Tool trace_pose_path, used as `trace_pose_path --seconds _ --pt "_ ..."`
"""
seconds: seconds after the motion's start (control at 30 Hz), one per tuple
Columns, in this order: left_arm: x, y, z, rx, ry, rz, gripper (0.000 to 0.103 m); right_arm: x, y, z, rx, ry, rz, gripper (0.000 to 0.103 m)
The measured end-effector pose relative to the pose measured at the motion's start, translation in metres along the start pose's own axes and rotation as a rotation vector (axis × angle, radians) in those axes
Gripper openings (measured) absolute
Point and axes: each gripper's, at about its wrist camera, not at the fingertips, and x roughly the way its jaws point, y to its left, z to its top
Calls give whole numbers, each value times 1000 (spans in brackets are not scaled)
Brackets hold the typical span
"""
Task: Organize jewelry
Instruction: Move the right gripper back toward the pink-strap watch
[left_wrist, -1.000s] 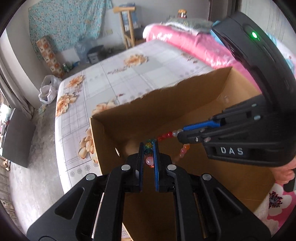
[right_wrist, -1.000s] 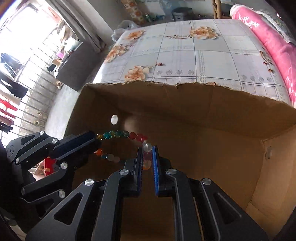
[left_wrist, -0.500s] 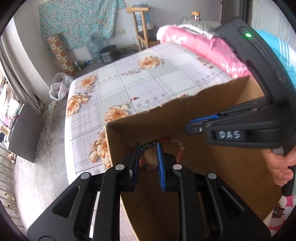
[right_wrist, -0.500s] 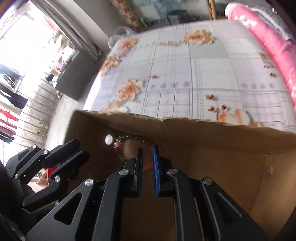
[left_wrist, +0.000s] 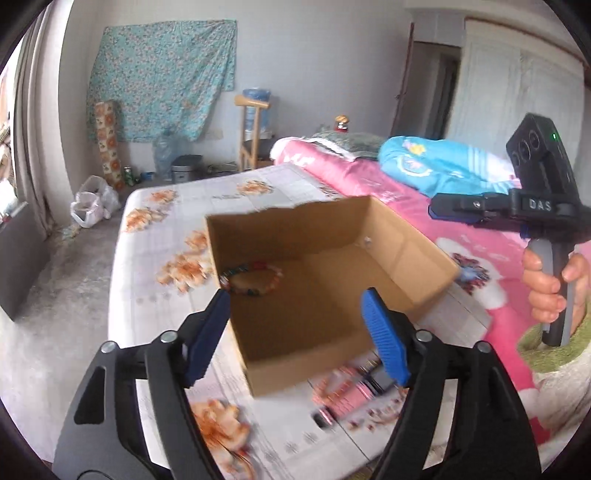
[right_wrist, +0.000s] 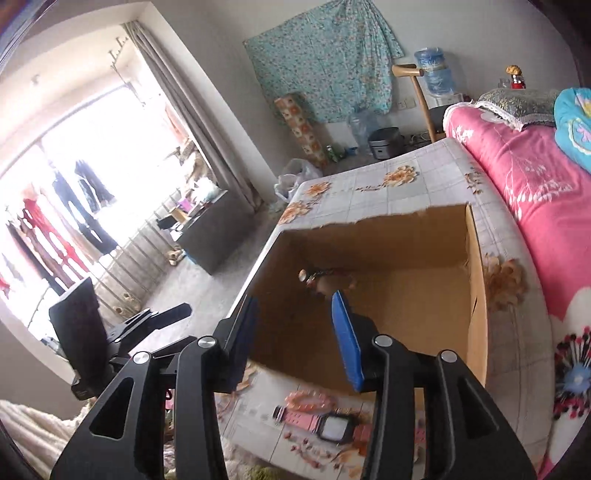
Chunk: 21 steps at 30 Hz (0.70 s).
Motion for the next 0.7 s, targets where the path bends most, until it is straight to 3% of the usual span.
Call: trace_pose_path --seconds 0.1,0.2,0.3,0.5,0.7 --pt "8 -12 -38 4 44 -1 75 8 -8 -48 42 60 7 46" --pt "35 -18 -64 1 134 39 75 35 -31 -77 128 162 -96 46" --pt "54 -14 -71 -14 159 62 75 57 -59 -86 232 216 -168 46" --pt "65 8 -63 -99 124 71 75 69 -84 -63 309 147 -202 46" --pt "71 28 -68 -193 130 76 77 70 -75 -67 283 123 -266 46"
